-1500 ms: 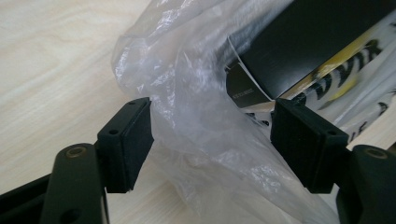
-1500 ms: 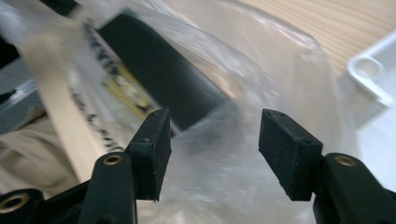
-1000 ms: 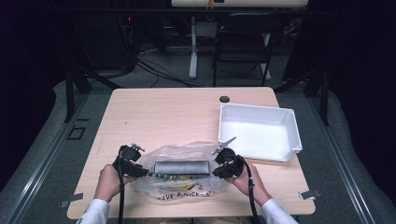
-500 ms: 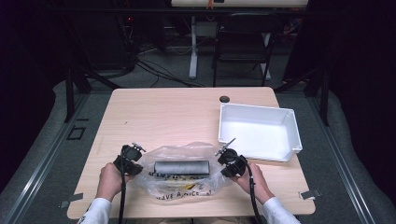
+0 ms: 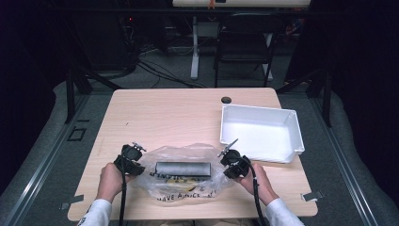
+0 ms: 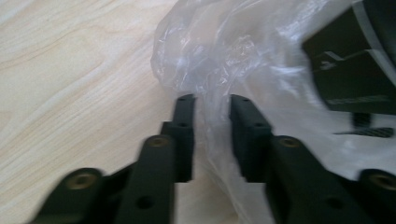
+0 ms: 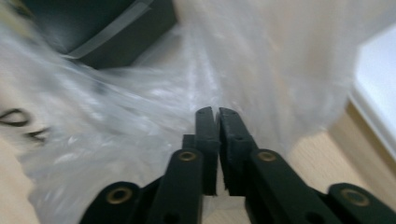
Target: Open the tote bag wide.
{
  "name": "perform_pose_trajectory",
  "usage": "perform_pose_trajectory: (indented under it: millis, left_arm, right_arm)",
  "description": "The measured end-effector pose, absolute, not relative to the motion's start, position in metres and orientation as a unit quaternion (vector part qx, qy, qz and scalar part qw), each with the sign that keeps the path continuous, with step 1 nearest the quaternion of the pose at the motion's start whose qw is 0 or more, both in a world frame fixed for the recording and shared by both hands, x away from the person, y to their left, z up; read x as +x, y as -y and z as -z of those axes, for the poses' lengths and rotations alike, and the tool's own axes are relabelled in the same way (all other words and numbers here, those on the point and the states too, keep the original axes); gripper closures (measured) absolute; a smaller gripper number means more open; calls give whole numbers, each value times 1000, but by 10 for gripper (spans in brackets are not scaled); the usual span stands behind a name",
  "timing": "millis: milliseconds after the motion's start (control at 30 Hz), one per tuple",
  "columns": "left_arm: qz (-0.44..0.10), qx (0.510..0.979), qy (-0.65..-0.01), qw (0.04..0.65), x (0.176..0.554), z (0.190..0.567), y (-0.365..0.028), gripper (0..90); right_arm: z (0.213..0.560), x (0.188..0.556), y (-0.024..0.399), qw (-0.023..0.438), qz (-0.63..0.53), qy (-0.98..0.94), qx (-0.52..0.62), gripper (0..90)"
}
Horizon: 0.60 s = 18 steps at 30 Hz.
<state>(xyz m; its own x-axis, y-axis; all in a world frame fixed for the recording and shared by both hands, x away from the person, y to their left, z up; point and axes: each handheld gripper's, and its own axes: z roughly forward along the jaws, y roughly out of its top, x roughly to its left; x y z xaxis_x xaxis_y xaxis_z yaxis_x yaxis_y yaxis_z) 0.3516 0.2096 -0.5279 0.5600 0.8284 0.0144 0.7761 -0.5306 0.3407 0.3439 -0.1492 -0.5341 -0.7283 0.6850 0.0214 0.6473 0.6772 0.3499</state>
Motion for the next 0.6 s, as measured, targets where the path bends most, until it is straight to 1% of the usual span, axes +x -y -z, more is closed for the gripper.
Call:
perform_pose_trajectory:
  millis: [67,133,200,267,433,600]
  left_arm:
    - [-90,869,-455,171,347,518,-210,553]
    - [-84,874,-441,185,341,510,-209,479]
    - [-74,878,-430,196,337,507,-207,446]
    - [-62,884,-423,190,334,510,-204,401]
    - [-44,899,-411,144,331,528,-194,367]
    - [-48,907,-402,116,332,536,-186,366]
  right_arm:
    - [525,341,150,62,-189,-913,355,783]
    - [515,338,150,70,-214,-910,348,740]
    - [510,335,149,80,-236,-908,337,710]
    - [509,335,148,83,-245,-907,333,700]
    - [526,342,141,74,-219,-914,332,683]
    - [538,349,140,76,-194,-916,342,678]
